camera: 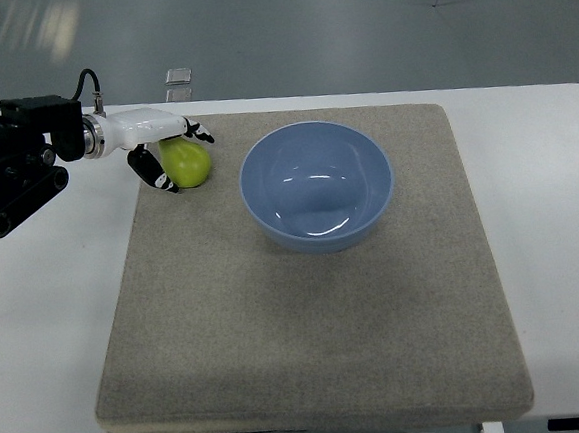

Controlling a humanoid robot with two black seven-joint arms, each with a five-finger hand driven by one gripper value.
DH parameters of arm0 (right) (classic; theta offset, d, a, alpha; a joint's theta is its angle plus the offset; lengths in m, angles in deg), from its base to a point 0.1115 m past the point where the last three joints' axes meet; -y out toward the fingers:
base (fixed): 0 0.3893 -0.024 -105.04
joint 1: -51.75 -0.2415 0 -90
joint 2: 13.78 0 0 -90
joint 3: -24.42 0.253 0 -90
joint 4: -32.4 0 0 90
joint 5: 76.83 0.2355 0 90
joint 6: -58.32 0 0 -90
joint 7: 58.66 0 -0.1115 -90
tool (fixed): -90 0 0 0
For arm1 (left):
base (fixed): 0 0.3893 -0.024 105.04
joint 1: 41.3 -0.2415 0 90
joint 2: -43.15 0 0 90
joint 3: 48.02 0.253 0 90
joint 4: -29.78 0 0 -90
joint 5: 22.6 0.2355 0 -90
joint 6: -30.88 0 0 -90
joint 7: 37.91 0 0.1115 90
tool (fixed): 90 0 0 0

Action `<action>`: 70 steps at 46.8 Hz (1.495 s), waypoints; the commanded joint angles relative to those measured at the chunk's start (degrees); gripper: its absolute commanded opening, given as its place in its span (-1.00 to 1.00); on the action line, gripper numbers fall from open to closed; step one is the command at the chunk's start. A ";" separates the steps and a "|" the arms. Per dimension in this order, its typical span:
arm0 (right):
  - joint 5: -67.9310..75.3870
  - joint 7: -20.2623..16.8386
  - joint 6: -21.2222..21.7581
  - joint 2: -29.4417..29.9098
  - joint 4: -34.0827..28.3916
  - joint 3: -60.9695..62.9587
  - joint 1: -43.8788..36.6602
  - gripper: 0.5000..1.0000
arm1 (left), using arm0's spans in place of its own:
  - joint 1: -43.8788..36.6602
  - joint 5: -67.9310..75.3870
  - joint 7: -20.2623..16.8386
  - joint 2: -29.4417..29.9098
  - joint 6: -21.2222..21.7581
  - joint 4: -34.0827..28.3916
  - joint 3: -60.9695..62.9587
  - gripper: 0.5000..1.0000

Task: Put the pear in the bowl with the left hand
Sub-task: 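Lift the pear with the left hand off the mat, then carry the pear over the light blue bowl and lower it inside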

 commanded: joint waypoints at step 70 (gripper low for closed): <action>0.00 0.00 0.00 0.00 0.00 0.00 0.00 0.70 | 10.37 -7.90 0.00 -0.20 -0.26 13.97 -2.11 -0.69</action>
